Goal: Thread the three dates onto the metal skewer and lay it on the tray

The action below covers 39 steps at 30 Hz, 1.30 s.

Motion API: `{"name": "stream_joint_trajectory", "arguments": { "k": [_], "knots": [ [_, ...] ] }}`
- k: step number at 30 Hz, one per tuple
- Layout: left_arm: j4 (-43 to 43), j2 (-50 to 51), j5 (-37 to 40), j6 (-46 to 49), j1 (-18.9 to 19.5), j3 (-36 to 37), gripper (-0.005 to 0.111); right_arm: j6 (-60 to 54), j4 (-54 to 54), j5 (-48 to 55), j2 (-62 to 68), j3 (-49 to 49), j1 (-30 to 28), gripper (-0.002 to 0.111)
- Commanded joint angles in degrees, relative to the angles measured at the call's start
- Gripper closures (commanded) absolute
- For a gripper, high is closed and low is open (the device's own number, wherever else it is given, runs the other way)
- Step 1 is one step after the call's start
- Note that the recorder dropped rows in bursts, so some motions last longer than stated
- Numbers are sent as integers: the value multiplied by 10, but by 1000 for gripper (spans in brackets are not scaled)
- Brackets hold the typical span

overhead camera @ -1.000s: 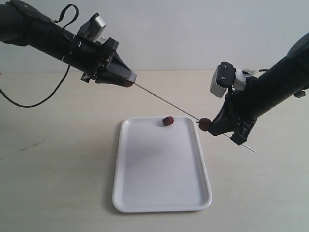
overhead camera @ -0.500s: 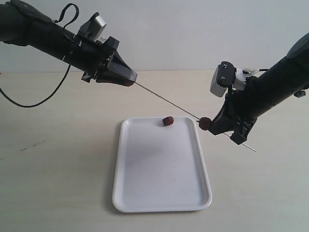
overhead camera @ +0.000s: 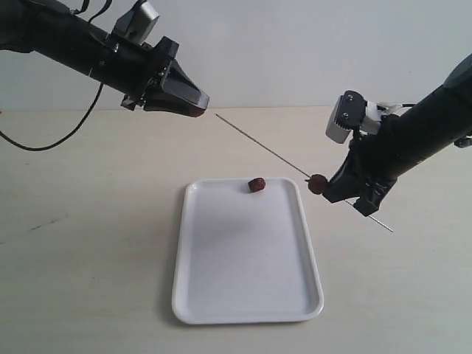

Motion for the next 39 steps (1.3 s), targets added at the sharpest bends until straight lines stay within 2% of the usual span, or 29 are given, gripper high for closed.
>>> {"name": "stream_joint_trajectory", "arguments": {
  "k": [1, 21, 39],
  "knots": [
    [3, -3, 1, -4, -3, 0, 83, 2, 11, 15, -2, 0, -3, 108],
    [-4, 1, 1, 16, -3, 7, 83, -26, 28, 60, -2, 0, -3, 108],
    [-15, 1, 1, 16, -4, 17, 83, -29, 31, 59, -2, 0, -3, 108]
  ]
}}
